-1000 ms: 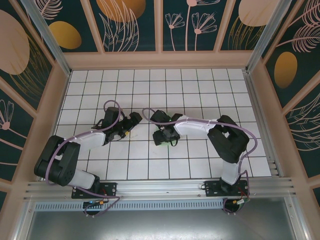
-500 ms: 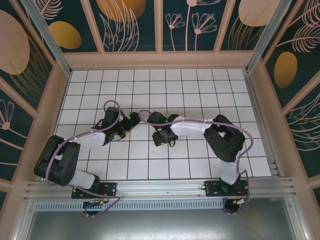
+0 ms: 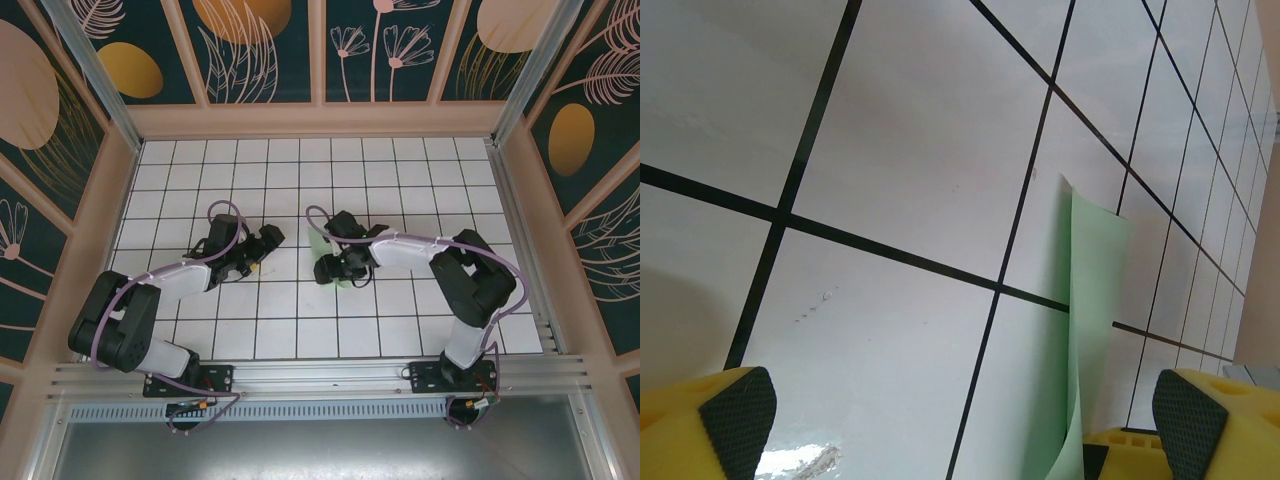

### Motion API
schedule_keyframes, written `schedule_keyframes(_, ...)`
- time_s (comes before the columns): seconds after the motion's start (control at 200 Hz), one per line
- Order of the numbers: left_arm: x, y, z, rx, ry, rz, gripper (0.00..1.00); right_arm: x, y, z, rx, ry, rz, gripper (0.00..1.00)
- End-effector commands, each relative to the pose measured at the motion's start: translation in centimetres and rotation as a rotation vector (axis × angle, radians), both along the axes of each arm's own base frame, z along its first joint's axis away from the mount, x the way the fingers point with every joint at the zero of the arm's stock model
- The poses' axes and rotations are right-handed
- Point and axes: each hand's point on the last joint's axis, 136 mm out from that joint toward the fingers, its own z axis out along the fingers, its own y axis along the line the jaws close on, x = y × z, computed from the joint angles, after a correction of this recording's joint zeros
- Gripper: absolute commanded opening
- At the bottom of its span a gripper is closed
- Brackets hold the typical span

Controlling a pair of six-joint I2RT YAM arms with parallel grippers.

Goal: Fold a paper plane with a square sheet of paper (pick it up from the middle)

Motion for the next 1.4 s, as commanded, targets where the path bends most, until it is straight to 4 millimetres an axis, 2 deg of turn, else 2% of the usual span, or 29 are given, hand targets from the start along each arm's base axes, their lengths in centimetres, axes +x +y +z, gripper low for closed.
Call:
schedule_keyframes(0.0, -0.2, 0.1, -0.3, 0.005, -0.002, -0.015, 0.98, -2.0, -3.0, -2.6, -0.082, 0.098, 0.006, 0.65)
schedule_keyframes(0.295, 0.0, -0.9, 0.5, -0.038, -0.028, -0.058, 0.99, -1.7, -3.7, -3.5, -0.087, 0.115, -0.021, 0.64)
schedule_keyframes(0.445, -0.1, -2.9, 2.3, -0.153, -0.081, -0.137, 0.96, -1.7, -3.8, -3.5, -0.018, 0.140, -0.039, 0.62)
schedule_keyframes(0.605, -0.2, -6.2, 3.5, -0.251, -0.108, -0.229, 0.86, -1.8, -3.7, -3.5, 0.022, 0.153, -0.037, 0.62)
schedule_keyframes(0.731, -0.1, -8.4, 3.2, -0.282, -0.089, -0.263, 0.76, -1.8, -3.9, -3.6, 0.021, 0.154, -0.038, 0.62)
schedule_keyframes(0.931, 0.5, -10.5, 2.9, -0.315, -0.074, -0.286, 0.63, -1.8, -3.9, -3.9, 0.020, 0.154, -0.036, 0.61)
schedule_keyframes(0.946, 0.5, -10.5, 1.9, -0.307, -0.052, -0.285, 0.62, -1.8, -3.9, -3.9, 0.020, 0.155, -0.036, 0.61)
schedule_keyframes(1.016, 0.6, -10.9, 1.2, -0.304, -0.031, -0.287, 0.58, -1.8, -3.9, -3.9, 0.020, 0.155, -0.036, 0.61)
schedule_keyframes(1.171, 0.9, -11.6, 0.0, -0.300, 0.000, -0.295, 0.55, -1.8, -3.8, -3.9, 0.025, 0.157, -0.035, 0.61)
schedule_keyframes(1.396, 1.5, -13.1, -0.2, -0.345, 0.004, -0.338, 0.48, -1.7, -3.4, -3.8, 0.044, 0.156, -0.027, 0.61)
